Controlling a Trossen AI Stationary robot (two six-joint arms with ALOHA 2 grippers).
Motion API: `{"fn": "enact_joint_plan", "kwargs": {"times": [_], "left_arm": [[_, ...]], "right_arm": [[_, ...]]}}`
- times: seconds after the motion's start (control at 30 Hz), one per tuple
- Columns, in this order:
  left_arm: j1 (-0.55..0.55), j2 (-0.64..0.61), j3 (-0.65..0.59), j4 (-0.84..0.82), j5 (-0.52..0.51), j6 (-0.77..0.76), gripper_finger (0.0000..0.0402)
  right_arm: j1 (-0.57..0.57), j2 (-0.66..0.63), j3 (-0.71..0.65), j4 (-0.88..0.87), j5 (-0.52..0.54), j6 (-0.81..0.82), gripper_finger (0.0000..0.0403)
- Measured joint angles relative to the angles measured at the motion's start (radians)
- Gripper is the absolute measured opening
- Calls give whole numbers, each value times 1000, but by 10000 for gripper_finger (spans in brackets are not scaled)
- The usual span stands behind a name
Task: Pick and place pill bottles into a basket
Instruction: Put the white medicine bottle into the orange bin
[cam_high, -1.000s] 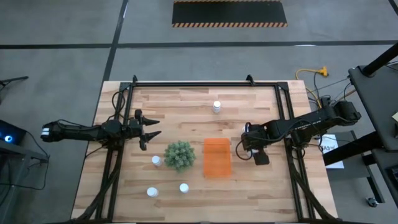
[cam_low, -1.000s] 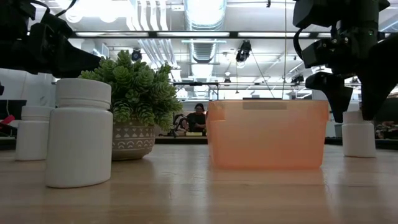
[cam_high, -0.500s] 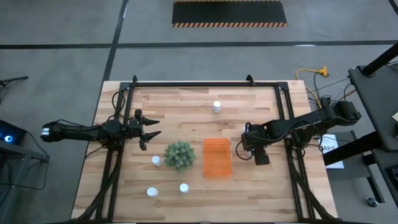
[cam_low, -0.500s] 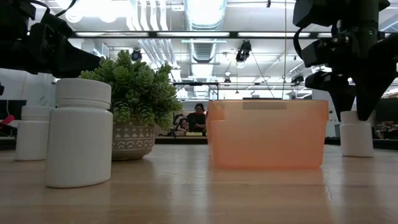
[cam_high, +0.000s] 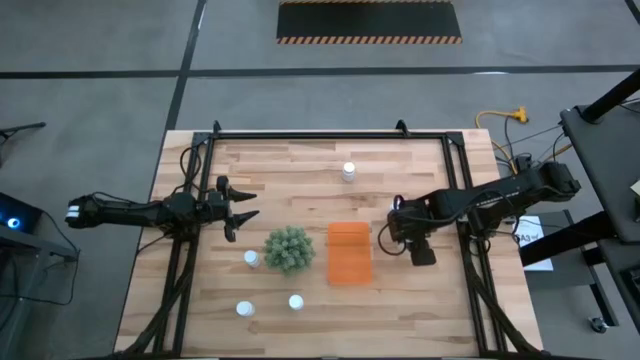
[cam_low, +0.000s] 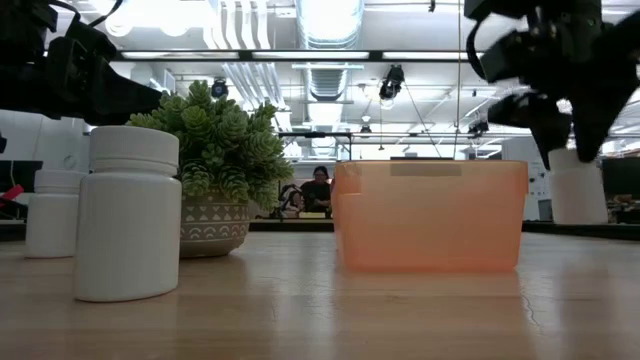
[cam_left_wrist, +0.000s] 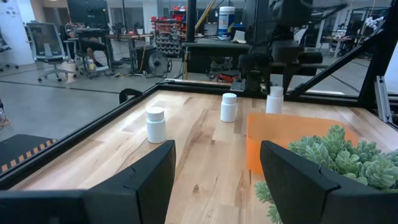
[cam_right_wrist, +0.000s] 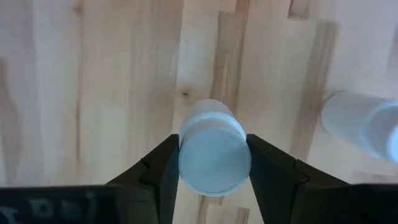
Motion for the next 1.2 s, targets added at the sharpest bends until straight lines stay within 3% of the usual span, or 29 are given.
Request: {"fn": "enact_joint_plan", "kwargs": {"times": [0.5, 1.07, 1.2], "left_arm": [[0, 0, 0, 0, 0, 0, 218], [0, 0, 0, 0, 0, 0, 218], [0, 0, 0, 0, 0, 0, 218]], "right_arm": [[1, 82, 297, -204, 3, -17, 151], [103, 376, 613, -236, 16, -158, 152], [140, 447, 674, -237, 59, -195, 152]]}}
